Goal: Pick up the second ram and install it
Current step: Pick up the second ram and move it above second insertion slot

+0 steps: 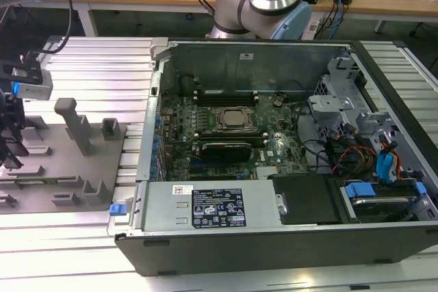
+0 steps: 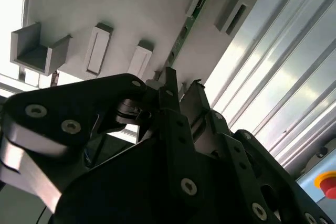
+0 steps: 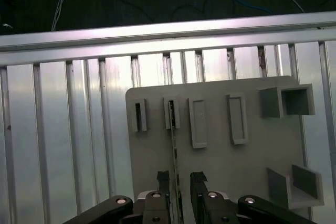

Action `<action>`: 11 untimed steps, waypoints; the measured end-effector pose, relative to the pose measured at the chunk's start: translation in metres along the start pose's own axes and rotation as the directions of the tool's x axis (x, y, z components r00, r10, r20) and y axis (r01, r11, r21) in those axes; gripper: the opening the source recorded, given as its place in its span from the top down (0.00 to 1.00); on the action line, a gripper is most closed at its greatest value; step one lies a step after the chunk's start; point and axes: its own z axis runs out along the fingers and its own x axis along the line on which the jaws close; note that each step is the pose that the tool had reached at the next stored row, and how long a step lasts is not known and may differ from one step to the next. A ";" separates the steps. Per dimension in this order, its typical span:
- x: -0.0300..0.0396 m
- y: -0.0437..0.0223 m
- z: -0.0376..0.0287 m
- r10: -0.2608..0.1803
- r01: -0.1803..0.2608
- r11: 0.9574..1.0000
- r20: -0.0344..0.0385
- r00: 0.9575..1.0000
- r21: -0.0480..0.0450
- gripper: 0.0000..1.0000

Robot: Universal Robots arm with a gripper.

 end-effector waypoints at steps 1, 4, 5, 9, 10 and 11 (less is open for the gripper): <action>0.0002 -0.0014 0.0026 0.000 0.000 1.000 0.000 1.000 0.000 0.70; -0.0002 -0.0055 0.0081 0.000 0.000 1.000 0.000 1.000 0.000 0.70; -0.0001 -0.0059 0.0099 0.000 0.000 1.000 0.000 1.000 0.000 0.70; 0.0000 -0.0064 0.0158 0.000 0.000 1.000 0.000 1.000 0.000 0.70; 0.0000 -0.0065 0.0178 0.000 0.000 1.000 0.000 1.000 0.000 0.70; 0.0001 -0.0066 0.0193 0.000 0.000 1.000 0.000 1.000 0.000 0.70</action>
